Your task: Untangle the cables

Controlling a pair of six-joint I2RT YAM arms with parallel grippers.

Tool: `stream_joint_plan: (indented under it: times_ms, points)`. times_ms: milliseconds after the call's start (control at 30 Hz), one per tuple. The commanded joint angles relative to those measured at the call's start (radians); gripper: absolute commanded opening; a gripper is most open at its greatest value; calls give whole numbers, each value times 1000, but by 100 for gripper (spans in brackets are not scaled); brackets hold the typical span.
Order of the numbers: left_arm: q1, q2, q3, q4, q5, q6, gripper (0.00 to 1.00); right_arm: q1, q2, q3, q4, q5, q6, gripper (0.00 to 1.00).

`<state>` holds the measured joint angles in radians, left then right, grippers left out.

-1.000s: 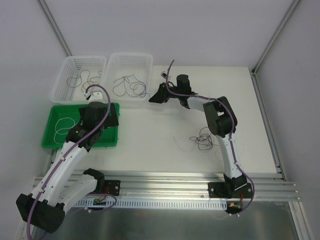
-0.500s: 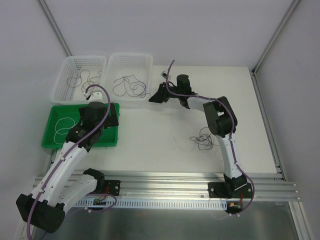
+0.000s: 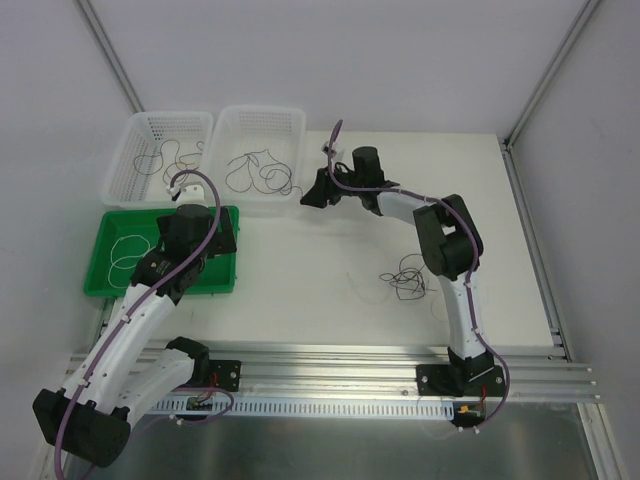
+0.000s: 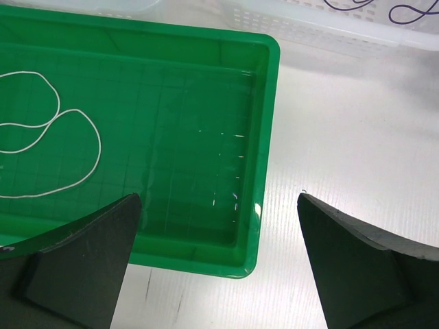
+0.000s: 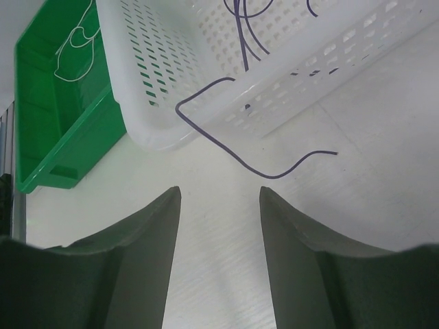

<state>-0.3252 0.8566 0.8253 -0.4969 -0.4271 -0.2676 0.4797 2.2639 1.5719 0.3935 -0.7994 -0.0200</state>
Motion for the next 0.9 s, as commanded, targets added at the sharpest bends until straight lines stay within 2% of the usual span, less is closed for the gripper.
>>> stream_joint_plan:
  times_ms: [0,333,533,867]
  points:
    - [12,-18,-6,20,7,27,99,10,-20,72,-15,0,-43,54]
    - [14,-19,-6,21,8,27,99,11,54,201,-65,-30,-29,54]
    - [15,-22,-6,21,11,28,99,20,68,189,-58,-87,-5,52]
    - [17,-27,-8,21,16,27,99,19,75,162,63,-184,106,47]
